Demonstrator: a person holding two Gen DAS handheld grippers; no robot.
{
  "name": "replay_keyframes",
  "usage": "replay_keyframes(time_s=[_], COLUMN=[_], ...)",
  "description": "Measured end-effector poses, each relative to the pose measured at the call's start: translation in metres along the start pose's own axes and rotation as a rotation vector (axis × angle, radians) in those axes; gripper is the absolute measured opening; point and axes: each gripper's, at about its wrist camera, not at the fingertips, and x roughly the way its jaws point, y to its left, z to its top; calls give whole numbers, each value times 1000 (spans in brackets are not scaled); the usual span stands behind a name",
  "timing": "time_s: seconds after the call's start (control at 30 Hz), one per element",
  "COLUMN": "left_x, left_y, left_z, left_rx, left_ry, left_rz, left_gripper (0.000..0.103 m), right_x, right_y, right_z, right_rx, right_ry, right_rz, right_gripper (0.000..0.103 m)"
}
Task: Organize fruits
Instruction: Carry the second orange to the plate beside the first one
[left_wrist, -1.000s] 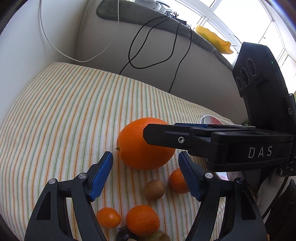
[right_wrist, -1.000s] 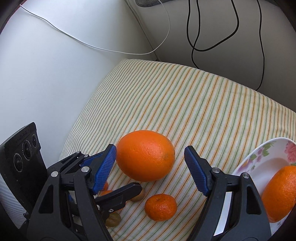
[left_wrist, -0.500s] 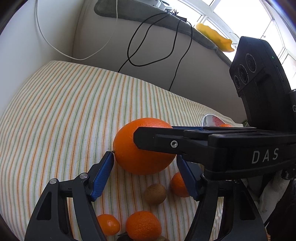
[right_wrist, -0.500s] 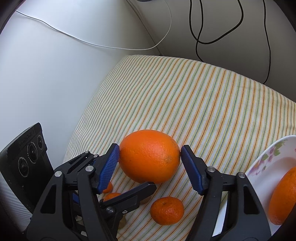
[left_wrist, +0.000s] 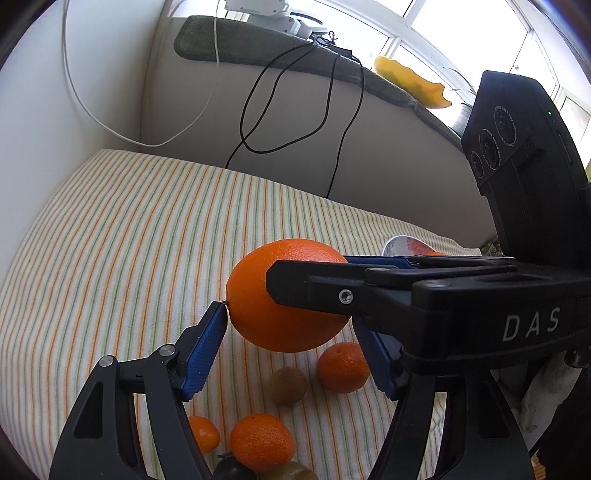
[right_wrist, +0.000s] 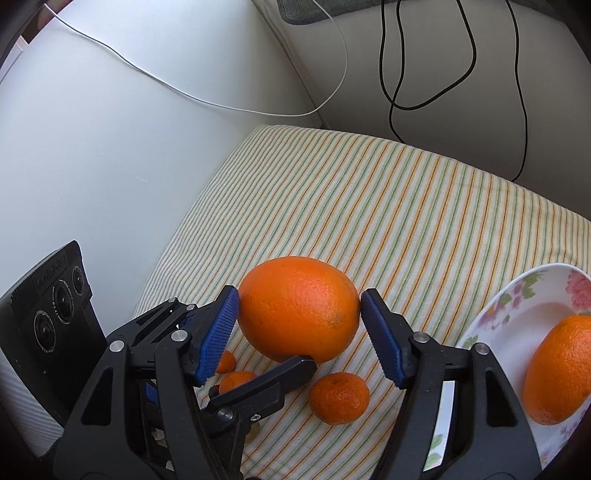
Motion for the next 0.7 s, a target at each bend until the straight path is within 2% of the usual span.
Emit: replay_keyframes(time_s=[0.3, 0.47, 0.53, 0.7], left_x=[-10, -15, -12, 9], left_y=[-40, -65, -77, -91], left_z=[-2, -2, -5, -5], left_rx=[49, 82, 124, 124], left_ry=[-26, -47, -58, -10], left_rz=[-43, -64, -64, -101], left_gripper=[69, 69, 70, 69], right_x=[-47, -71, -80, -88], right_y=[-11, -20, -24, -49], right_z=[-18, -40, -48, -67], right_rx=[29, 60, 84, 151], right_ry=[-53, -64, -81, -91], right_rz=[-20, -11, -26, -28], right_gripper=[71, 71, 71, 71])
